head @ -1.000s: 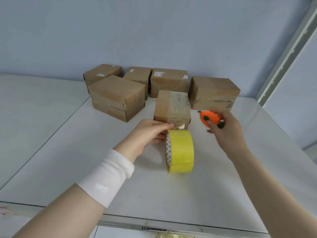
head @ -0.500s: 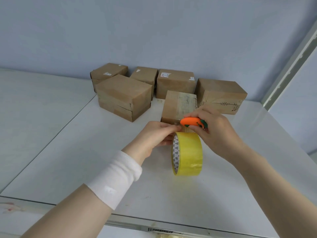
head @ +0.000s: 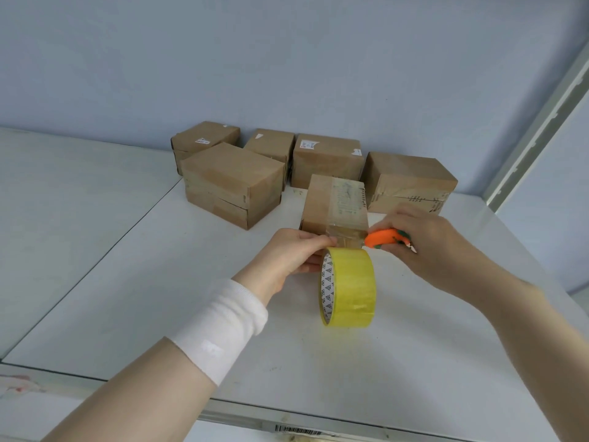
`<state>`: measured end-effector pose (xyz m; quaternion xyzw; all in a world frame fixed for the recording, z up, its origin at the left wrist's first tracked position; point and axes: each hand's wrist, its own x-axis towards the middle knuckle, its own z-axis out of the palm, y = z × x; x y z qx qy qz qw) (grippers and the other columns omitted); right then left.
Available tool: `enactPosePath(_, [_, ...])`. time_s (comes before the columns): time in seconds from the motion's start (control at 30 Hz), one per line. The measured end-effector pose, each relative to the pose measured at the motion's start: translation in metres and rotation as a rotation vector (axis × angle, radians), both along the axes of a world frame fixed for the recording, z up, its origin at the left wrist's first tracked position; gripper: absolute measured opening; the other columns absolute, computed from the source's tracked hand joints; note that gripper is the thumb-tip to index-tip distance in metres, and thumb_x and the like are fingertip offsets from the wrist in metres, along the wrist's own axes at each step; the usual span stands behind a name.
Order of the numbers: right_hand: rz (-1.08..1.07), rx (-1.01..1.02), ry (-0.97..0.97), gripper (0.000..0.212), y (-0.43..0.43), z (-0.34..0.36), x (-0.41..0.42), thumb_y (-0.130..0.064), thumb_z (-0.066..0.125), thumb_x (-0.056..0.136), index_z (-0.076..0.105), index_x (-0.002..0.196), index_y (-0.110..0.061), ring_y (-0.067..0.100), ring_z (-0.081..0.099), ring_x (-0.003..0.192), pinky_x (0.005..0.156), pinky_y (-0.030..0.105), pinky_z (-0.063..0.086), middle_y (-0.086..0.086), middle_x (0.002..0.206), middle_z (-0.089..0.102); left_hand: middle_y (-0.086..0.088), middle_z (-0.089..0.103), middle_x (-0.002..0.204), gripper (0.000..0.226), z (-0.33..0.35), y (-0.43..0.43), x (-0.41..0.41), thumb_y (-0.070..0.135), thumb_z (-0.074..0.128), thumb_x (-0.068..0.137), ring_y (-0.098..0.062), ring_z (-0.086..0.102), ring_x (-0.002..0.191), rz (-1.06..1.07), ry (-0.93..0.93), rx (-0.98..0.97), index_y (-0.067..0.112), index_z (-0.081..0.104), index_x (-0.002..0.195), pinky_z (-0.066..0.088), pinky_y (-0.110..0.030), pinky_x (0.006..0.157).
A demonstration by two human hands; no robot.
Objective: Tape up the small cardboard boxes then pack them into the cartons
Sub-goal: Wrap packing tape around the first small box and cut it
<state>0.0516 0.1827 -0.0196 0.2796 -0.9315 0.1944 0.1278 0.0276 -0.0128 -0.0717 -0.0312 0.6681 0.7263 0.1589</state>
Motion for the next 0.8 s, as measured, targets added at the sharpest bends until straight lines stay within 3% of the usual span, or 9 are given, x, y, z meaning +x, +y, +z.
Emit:
enactPosePath(0.07, [-0.041, -0.142, 0.003, 0.019, 0.001, 0.005, 0.0, -0.011, 0.065, 0.084, 0.066, 0.099, -0.022, -0.006, 0.052, 0.082, 0.071, 0.004, 0.035, -0.02, 0.087, 0.057, -0.009, 0.07, 0.083, 0.015, 0.001, 0.0, 0.001, 0.017, 0.067, 0.083, -0.015, 0.066, 0.073, -0.01, -0.004, -0.004, 0.004, 0.069, 0.091, 0.056, -0.017, 0.066])
enactPosePath(0.13, [-0.092, -0.267, -0.021, 0.02, -0.01, 0.006, -0.007, -0.014, 0.06, 0.088, 0.06, 0.103, -0.028, -0.005, 0.056, 0.081, 0.072, 0.007, 0.04, -0.026, 0.09, 0.056, -0.008, 0.07, 0.082, 0.014, 0.003, -0.001, 0.002, 0.018, 0.068, 0.083, -0.014, 0.066, 0.072, -0.014, -0.003, -0.014, 0.005, 0.07, 0.09, 0.056, -0.017, 0.065])
enactPosePath(0.3, [-0.202, -0.191, -0.005, 0.023, -0.033, -0.01, -0.024, -0.016, 0.058, 0.091, 0.056, 0.114, -0.016, 0.013, 0.052, 0.07, 0.062, 0.02, 0.033, -0.01, 0.084, 0.054, -0.002, 0.072, 0.076, 0.007, 0.007, -0.003, 0.004, 0.019, 0.069, 0.082, -0.009, 0.069, 0.069, -0.055, 0.014, -0.042, 0.012, 0.071, 0.08, 0.053, -0.015, 0.06])
enactPosePath(0.53, [-0.247, -0.075, 0.092, 0.025, -0.043, -0.009, -0.021, -0.022, 0.055, 0.093, 0.054, 0.115, -0.011, 0.032, 0.062, 0.088, 0.079, 0.04, 0.045, 0.009, 0.102, 0.067, 0.001, 0.074, 0.077, 0.014, 0.015, -0.003, 0.014, 0.017, 0.066, 0.084, -0.004, 0.069, 0.072, -0.2, 0.008, -0.077, 0.017, 0.073, 0.072, 0.051, -0.012, 0.06])
enactPosePath(0.63, [-0.244, -0.104, 0.002, 0.024, -0.041, 0.0, -0.02, -0.022, 0.056, 0.093, 0.054, 0.115, -0.015, 0.027, 0.062, 0.082, 0.079, 0.036, 0.045, 0.005, 0.103, 0.065, 0.001, 0.075, 0.082, 0.02, 0.019, -0.004, 0.023, 0.018, 0.066, 0.085, -0.004, 0.069, 0.076, -0.236, 0.06, -0.115, 0.019, 0.075, 0.067, 0.051, -0.011, 0.064])
enactPosePath(0.7, [-0.209, -0.271, -0.093, 0.022, -0.035, 0.004, -0.015, -0.022, 0.058, 0.091, 0.055, 0.113, -0.019, 0.018, 0.058, 0.078, 0.075, 0.03, 0.047, -0.007, 0.097, 0.061, 0.004, 0.075, 0.086, 0.015, 0.021, -0.011, 0.031, 0.021, 0.066, 0.084, -0.004, 0.069, 0.083, -0.224, 0.167, -0.127, 0.021, 0.076, 0.072, 0.05, -0.009, 0.07])
enactPosePath(0.8, [-0.145, -0.578, -0.12, 0.019, -0.031, 0.003, 0.0, -0.021, 0.059, 0.09, 0.056, 0.109, -0.024, 0.006, 0.053, 0.073, 0.063, 0.009, 0.042, -0.016, 0.087, 0.055, 0.007, 0.074, 0.091, 0.01, 0.024, -0.026, 0.044, 0.033, 0.068, 0.077, -0.003, 0.067, 0.091, -0.139, 0.382, -0.11, 0.026, 0.075, 0.076, 0.049, -0.01, 0.079])
